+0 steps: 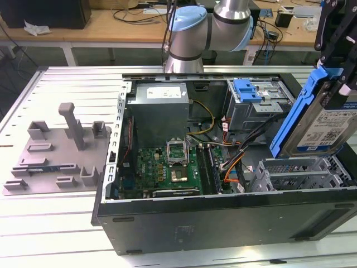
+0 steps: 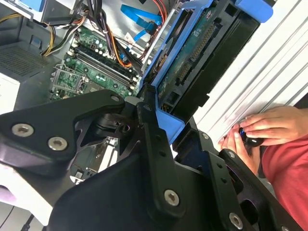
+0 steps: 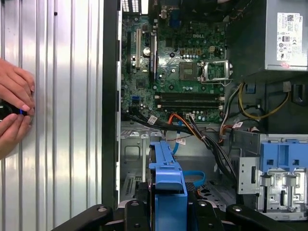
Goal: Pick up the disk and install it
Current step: 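Insert the disk into the insertion slot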
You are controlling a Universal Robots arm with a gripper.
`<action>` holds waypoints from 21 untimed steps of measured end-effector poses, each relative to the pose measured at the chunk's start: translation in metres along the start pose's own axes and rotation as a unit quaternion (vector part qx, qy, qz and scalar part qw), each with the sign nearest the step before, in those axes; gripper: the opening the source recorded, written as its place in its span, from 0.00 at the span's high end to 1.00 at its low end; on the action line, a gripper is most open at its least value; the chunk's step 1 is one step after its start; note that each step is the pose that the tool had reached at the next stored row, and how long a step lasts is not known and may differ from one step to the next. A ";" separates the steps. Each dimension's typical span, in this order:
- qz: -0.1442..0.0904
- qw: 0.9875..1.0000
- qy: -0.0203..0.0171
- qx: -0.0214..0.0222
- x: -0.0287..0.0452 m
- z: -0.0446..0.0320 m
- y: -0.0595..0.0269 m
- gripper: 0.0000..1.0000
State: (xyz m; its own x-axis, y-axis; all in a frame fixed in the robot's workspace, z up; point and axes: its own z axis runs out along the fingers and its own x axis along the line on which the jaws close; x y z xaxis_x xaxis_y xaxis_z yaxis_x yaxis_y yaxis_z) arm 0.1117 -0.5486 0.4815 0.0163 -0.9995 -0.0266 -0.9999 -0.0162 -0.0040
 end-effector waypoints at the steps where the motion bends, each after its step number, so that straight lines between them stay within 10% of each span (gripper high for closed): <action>1: 0.000 1.000 0.000 0.000 0.0000 0.0007 0.0000 0.63; 21: 0.000 1.000 0.000 0.000 0.0004 0.0150 0.0001 0.63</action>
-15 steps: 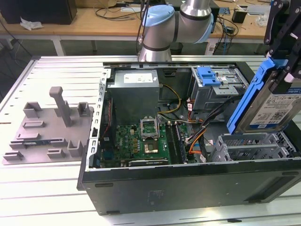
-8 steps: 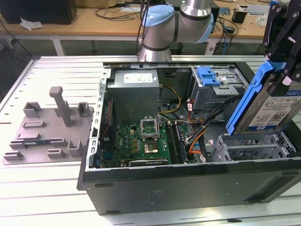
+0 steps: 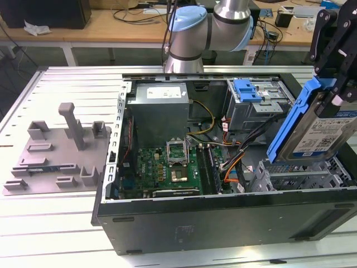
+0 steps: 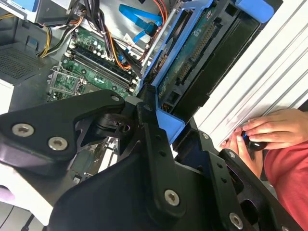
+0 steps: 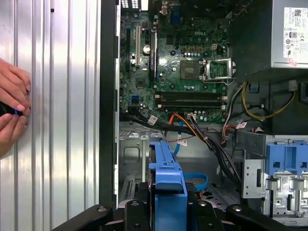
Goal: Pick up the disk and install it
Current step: 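Insert the disk into the insertion slot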
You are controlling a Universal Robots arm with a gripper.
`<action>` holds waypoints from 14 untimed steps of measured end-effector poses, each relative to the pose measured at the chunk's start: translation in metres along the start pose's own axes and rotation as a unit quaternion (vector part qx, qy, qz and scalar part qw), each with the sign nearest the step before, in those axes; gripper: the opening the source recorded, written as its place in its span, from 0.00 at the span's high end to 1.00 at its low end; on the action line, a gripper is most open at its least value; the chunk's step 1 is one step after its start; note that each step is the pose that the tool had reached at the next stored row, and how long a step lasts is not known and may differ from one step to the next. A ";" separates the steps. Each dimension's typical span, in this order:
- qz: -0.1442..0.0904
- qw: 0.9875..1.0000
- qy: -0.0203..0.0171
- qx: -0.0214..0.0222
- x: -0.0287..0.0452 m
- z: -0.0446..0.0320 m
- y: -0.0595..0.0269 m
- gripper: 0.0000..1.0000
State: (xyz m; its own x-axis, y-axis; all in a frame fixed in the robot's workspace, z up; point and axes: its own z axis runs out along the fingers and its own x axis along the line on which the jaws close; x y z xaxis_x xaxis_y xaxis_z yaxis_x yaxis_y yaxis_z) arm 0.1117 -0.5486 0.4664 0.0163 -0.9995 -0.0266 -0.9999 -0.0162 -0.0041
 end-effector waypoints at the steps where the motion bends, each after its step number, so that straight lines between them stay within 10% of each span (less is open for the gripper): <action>1: 0.000 1.000 0.000 0.000 0.0000 0.0010 0.0000 0.63; 14: 0.000 1.000 0.000 0.000 0.0003 0.0096 -0.0002 0.63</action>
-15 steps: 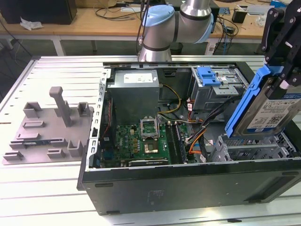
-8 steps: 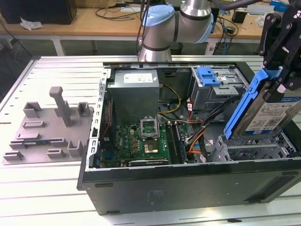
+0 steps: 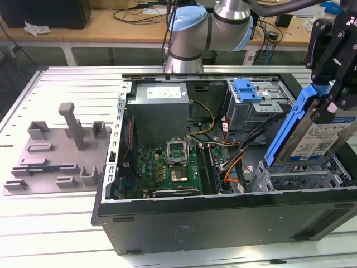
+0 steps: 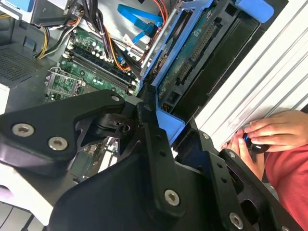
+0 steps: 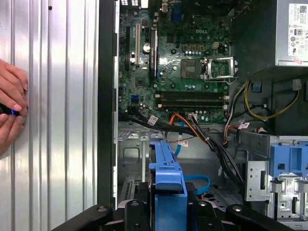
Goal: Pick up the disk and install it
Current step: 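Insert the disk into the insertion slot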
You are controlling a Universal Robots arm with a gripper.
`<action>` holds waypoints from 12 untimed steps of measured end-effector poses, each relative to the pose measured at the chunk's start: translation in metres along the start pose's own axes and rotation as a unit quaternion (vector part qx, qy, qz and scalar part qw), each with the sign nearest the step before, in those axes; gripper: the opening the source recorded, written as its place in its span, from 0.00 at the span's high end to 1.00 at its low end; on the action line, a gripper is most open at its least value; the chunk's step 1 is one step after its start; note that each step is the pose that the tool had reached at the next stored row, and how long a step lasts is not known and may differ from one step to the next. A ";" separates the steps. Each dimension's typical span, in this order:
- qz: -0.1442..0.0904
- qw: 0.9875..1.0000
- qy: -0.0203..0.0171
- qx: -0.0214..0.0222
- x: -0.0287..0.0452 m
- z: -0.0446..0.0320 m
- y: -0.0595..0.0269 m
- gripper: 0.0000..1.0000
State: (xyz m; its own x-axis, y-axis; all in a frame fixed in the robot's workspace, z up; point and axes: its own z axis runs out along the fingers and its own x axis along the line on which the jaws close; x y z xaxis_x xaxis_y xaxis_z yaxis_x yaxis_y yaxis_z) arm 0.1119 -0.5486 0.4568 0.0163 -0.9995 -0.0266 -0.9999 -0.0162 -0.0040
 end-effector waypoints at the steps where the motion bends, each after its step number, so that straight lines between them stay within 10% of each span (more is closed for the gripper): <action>1: 0.000 1.000 0.000 0.000 0.0000 0.0002 -0.0001 0.63; 12: 0.002 1.000 0.000 0.000 0.0015 0.0026 -0.0008 0.63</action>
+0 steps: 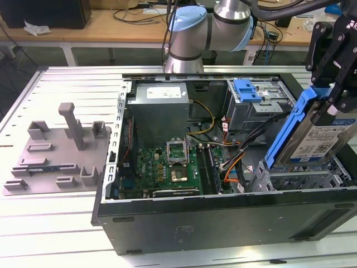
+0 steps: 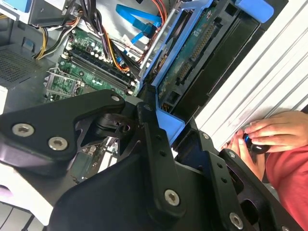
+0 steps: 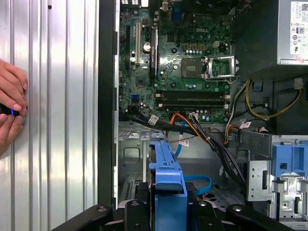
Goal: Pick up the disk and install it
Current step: 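Insert the disk into the insertion slot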
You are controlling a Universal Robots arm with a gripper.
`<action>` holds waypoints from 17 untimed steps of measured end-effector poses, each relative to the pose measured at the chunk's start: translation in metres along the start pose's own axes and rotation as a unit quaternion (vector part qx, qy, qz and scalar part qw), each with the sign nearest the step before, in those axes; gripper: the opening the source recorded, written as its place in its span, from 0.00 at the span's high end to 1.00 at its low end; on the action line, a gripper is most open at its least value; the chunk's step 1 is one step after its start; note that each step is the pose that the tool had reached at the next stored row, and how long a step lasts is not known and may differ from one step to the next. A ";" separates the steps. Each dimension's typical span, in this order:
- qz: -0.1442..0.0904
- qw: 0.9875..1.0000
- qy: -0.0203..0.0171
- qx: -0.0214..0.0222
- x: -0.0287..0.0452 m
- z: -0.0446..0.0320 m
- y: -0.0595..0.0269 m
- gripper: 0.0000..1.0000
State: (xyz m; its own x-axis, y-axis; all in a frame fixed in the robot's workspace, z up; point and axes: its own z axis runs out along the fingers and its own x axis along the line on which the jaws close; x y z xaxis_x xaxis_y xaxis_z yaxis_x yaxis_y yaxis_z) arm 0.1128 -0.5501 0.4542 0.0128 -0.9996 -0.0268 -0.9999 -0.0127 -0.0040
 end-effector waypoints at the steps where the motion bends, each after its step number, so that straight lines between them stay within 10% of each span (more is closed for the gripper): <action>1: 0.001 1.000 0.000 0.000 0.0002 0.0002 -0.0001 0.63; 17: 0.004 1.000 0.000 0.000 0.0004 0.0050 -0.0002 0.63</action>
State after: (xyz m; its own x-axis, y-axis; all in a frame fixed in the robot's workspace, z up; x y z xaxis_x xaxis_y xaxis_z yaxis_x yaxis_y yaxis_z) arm 0.1129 -0.5503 0.4491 0.0050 -0.9996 -0.0266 -1.0000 -0.0049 -0.0041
